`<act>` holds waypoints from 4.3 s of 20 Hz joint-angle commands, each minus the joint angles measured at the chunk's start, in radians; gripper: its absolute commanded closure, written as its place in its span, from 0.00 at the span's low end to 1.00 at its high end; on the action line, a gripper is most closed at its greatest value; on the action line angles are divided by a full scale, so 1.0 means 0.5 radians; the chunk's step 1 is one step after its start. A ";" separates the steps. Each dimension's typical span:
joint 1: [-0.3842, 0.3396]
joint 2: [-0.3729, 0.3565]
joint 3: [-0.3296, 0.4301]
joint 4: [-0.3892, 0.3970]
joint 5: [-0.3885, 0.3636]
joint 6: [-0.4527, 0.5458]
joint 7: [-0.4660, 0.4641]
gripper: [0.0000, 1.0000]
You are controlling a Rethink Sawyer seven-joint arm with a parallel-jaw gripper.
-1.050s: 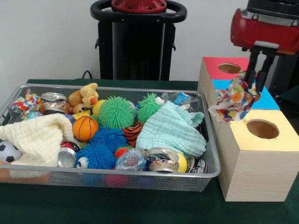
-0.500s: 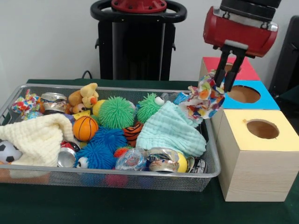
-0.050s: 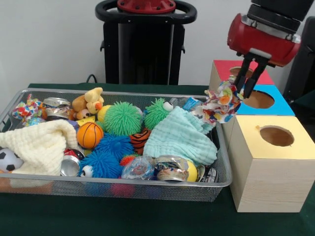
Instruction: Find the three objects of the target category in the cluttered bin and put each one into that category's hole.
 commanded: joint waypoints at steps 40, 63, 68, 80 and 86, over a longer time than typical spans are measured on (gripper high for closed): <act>0.356 0.512 -0.395 -0.583 0.342 0.473 1.121 1.00; 0.315 0.567 -0.317 0.085 0.396 -0.533 1.186 1.00; 0.257 0.444 -0.263 0.238 0.433 -0.547 1.019 1.00; 0.273 0.431 -0.293 0.335 0.292 -0.685 0.840 1.00; 0.386 0.525 -0.377 0.266 0.311 -0.656 0.989 1.00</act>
